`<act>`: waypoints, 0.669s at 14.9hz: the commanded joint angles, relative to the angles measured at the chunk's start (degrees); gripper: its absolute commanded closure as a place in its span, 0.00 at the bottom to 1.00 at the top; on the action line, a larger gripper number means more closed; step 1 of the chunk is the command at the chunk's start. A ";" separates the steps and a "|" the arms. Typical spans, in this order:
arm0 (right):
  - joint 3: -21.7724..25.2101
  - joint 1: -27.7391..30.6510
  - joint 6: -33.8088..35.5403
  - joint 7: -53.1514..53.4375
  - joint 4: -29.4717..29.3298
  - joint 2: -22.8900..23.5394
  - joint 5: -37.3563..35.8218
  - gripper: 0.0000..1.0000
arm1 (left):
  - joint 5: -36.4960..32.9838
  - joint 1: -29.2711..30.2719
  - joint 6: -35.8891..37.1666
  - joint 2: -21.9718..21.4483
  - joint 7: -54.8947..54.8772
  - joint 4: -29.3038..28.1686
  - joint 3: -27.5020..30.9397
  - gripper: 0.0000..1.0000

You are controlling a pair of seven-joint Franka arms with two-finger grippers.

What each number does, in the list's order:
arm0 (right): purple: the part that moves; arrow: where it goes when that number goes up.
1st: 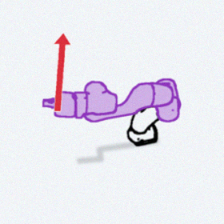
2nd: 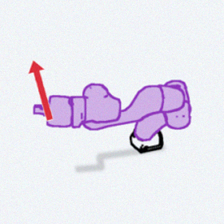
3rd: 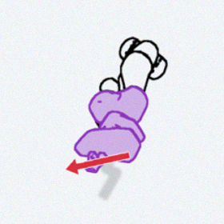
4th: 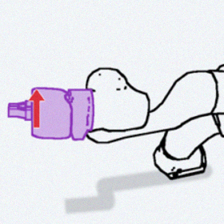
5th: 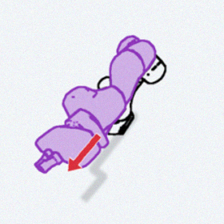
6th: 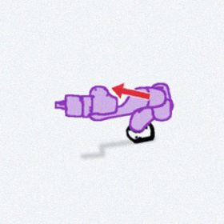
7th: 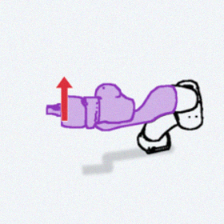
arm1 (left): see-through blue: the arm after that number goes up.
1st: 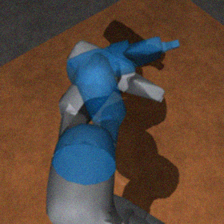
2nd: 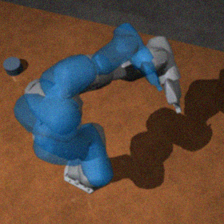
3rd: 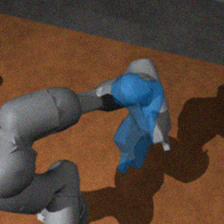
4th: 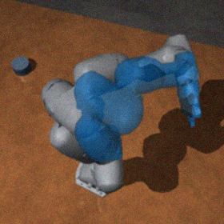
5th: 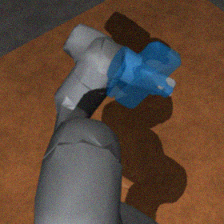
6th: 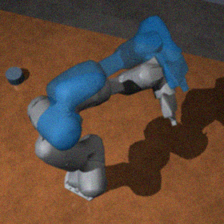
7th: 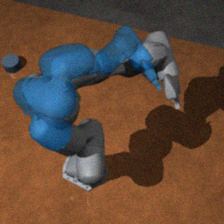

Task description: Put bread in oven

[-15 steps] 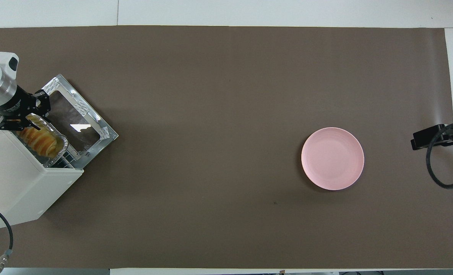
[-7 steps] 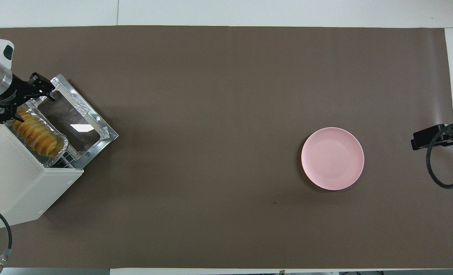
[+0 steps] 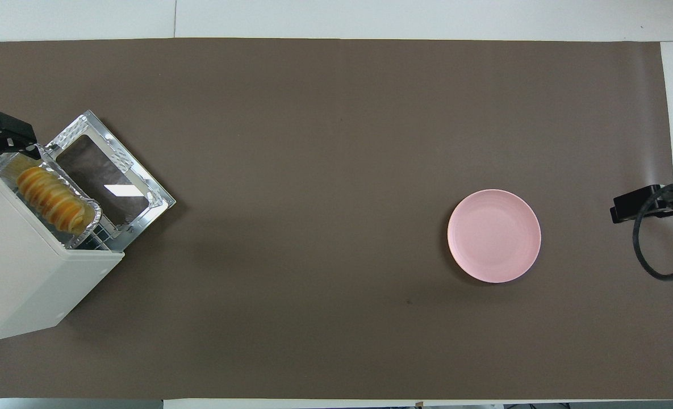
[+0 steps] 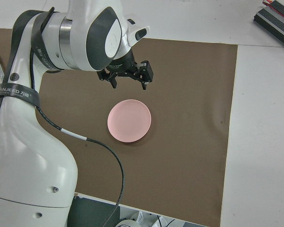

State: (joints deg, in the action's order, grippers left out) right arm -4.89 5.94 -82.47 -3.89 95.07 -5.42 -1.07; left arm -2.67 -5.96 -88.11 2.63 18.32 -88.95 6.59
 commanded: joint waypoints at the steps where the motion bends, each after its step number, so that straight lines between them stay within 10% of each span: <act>1: -0.74 1.09 0.38 -0.68 0.64 -0.82 0.80 0.00 | 1.26 -1.94 5.12 -3.85 -6.43 -2.10 0.00 0.00; 10: -0.74 1.09 0.38 -0.68 0.64 -0.82 0.72 0.00 | 4.86 3.15 5.76 -6.32 -9.53 -2.19 -6.77 0.00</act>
State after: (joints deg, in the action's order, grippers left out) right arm -4.89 5.94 -82.47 -3.89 95.07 -5.42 -1.07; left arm 1.23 -3.42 -80.48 -2.46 9.90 -89.59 0.30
